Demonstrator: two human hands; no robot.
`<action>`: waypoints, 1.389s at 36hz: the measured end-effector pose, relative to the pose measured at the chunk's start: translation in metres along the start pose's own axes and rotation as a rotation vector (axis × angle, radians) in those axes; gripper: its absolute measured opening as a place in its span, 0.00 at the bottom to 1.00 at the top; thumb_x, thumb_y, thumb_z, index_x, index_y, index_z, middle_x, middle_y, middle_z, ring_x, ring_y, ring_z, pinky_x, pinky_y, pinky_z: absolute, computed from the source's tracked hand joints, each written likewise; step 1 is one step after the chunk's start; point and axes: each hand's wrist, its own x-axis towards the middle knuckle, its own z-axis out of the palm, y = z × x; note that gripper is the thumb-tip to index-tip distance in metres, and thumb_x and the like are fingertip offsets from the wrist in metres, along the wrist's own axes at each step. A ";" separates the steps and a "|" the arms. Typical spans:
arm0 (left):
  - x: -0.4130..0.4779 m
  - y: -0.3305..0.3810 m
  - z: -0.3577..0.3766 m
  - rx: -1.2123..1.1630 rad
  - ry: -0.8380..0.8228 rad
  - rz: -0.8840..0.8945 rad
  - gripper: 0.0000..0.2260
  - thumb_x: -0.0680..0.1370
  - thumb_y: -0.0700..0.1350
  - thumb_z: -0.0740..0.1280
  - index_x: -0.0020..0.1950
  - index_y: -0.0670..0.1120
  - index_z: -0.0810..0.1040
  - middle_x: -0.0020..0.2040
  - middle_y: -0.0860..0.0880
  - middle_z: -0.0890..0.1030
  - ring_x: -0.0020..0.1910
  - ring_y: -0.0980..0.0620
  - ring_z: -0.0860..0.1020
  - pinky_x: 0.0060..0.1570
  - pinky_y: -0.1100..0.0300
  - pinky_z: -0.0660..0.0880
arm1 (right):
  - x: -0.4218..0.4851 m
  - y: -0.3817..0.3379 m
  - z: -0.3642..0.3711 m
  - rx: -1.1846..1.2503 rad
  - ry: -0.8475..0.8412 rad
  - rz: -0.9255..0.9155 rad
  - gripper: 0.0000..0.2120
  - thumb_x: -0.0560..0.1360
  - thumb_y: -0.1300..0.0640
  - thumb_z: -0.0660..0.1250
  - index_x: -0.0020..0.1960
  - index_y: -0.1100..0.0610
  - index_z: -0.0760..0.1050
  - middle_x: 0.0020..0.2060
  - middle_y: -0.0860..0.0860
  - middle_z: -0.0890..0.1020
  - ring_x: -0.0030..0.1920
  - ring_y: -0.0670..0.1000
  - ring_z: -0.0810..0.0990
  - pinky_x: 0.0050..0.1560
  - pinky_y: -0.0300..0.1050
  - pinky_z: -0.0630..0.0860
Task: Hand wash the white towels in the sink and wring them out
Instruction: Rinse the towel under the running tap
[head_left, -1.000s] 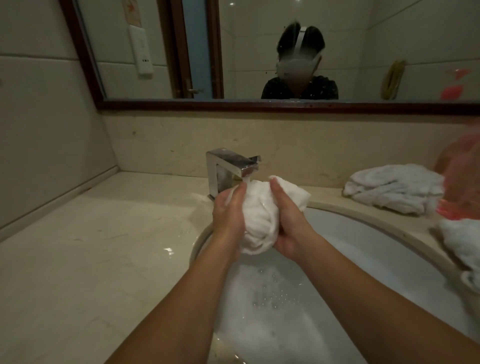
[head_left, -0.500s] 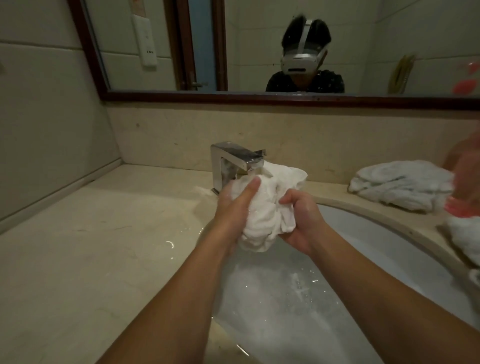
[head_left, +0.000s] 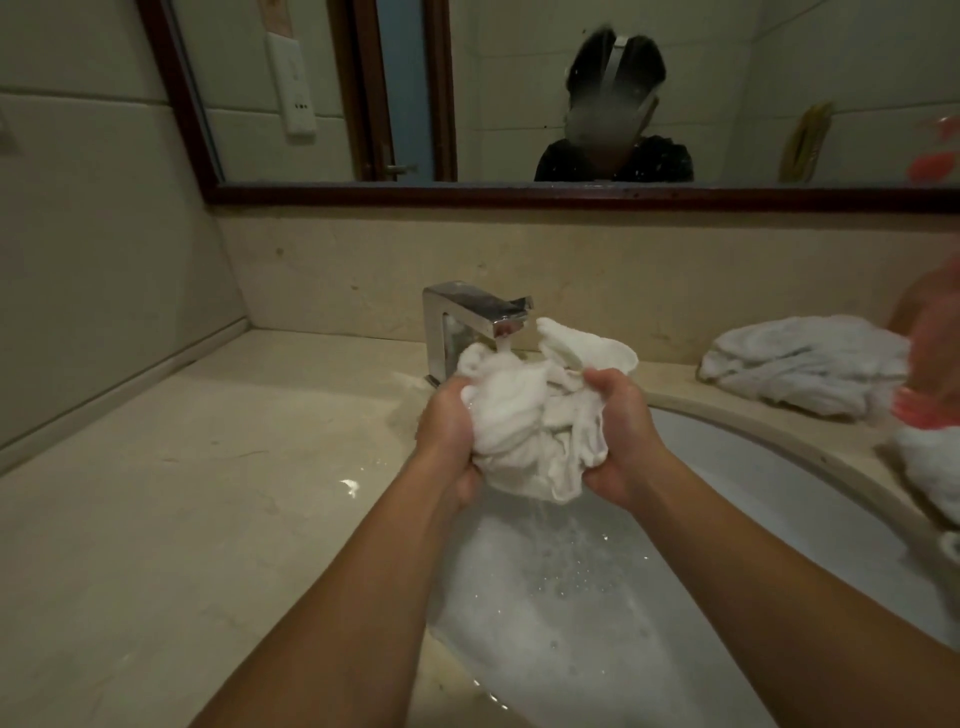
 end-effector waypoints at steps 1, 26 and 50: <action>0.000 0.000 0.000 0.000 -0.006 0.003 0.17 0.84 0.50 0.61 0.54 0.42 0.86 0.48 0.41 0.88 0.42 0.44 0.87 0.34 0.57 0.80 | 0.000 0.000 0.001 0.005 -0.004 0.003 0.25 0.83 0.49 0.56 0.69 0.63 0.79 0.61 0.64 0.85 0.61 0.65 0.85 0.69 0.61 0.77; 0.007 -0.004 0.009 0.268 0.165 0.135 0.21 0.86 0.60 0.61 0.65 0.46 0.81 0.56 0.45 0.86 0.53 0.46 0.85 0.44 0.57 0.80 | 0.032 0.041 0.004 -0.364 0.194 -0.115 0.50 0.62 0.19 0.68 0.75 0.48 0.73 0.60 0.54 0.87 0.58 0.57 0.88 0.64 0.59 0.83; 0.008 0.004 0.017 0.024 0.187 0.088 0.27 0.85 0.66 0.57 0.67 0.46 0.82 0.56 0.45 0.88 0.53 0.44 0.87 0.47 0.52 0.86 | 0.039 0.035 -0.005 -0.282 0.233 -0.169 0.51 0.59 0.27 0.78 0.75 0.49 0.69 0.61 0.51 0.86 0.58 0.56 0.88 0.61 0.61 0.84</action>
